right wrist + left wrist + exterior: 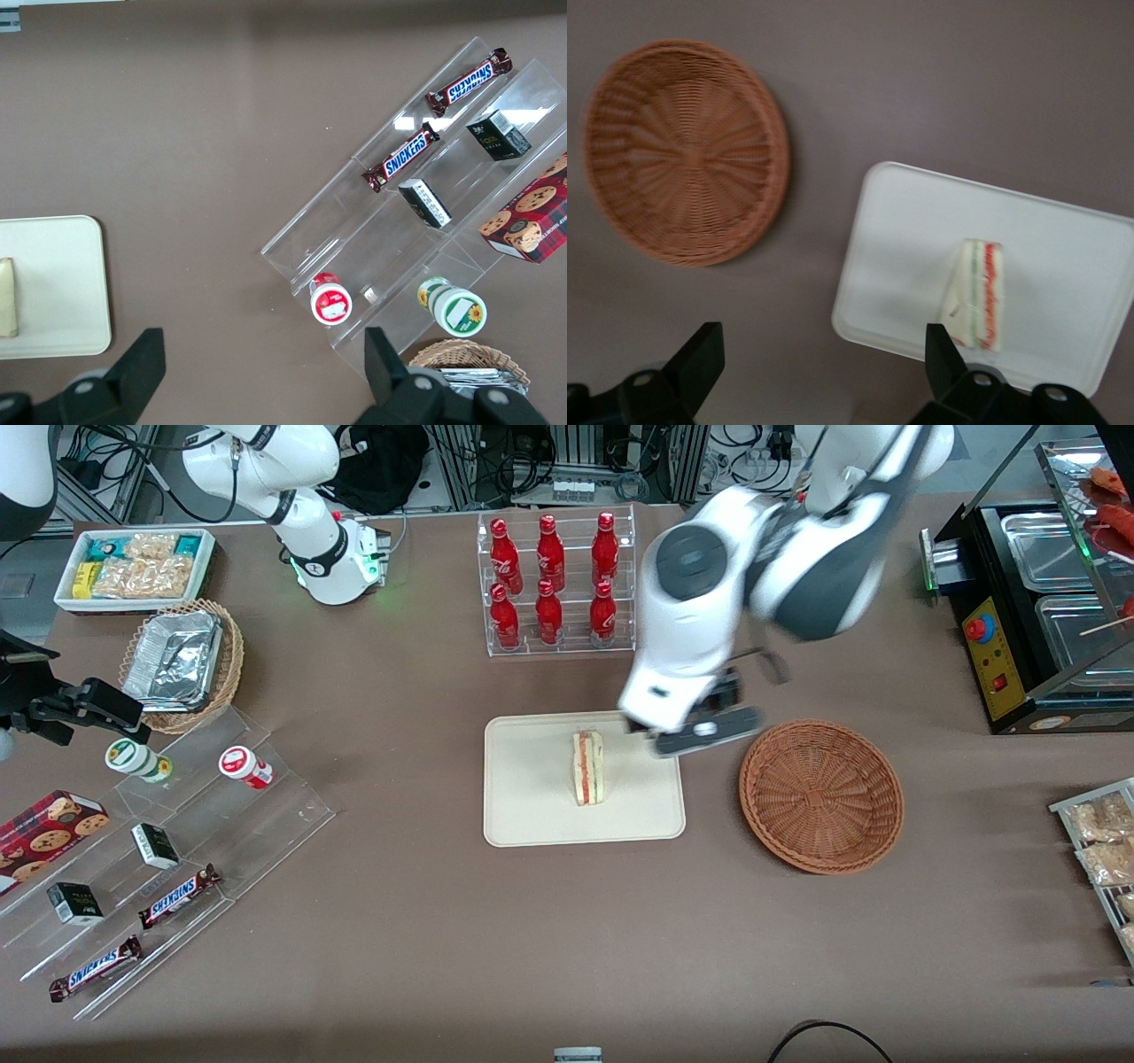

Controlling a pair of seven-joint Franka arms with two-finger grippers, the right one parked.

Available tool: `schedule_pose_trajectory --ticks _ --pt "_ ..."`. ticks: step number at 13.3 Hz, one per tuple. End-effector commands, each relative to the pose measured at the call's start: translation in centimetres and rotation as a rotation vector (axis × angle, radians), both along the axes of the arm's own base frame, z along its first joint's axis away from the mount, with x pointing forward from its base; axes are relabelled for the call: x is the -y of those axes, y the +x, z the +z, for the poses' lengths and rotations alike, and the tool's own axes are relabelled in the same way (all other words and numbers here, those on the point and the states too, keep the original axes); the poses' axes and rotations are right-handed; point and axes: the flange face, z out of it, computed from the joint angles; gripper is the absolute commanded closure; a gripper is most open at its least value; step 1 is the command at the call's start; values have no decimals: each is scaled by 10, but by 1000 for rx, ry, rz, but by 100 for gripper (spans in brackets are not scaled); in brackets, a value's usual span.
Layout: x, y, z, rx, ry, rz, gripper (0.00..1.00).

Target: Place sandwich from basket to tray

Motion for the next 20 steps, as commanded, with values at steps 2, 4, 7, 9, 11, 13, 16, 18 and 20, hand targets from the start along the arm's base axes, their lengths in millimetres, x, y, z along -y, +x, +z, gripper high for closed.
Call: schedule_pose_trajectory --ticks 2,4,7,9,11,13,16,18,20 --pt "-90 5 38 -17 -1 73 0" --pt "-134 7 56 -53 -16 40 0" --pt "-202 6 79 -99 -19 -71 0" --pt "-237 0 93 -127 -29 -158 0" --pt "-269 -12 99 -179 -35 -228 0" --pt "-308 -20 100 -192 -69 -290 0" --pt "-304 -9 101 -173 -78 -310 0" --pt "-279 1 109 -146 -65 -289 0" --pt "-269 10 116 -89 -59 -315 0"
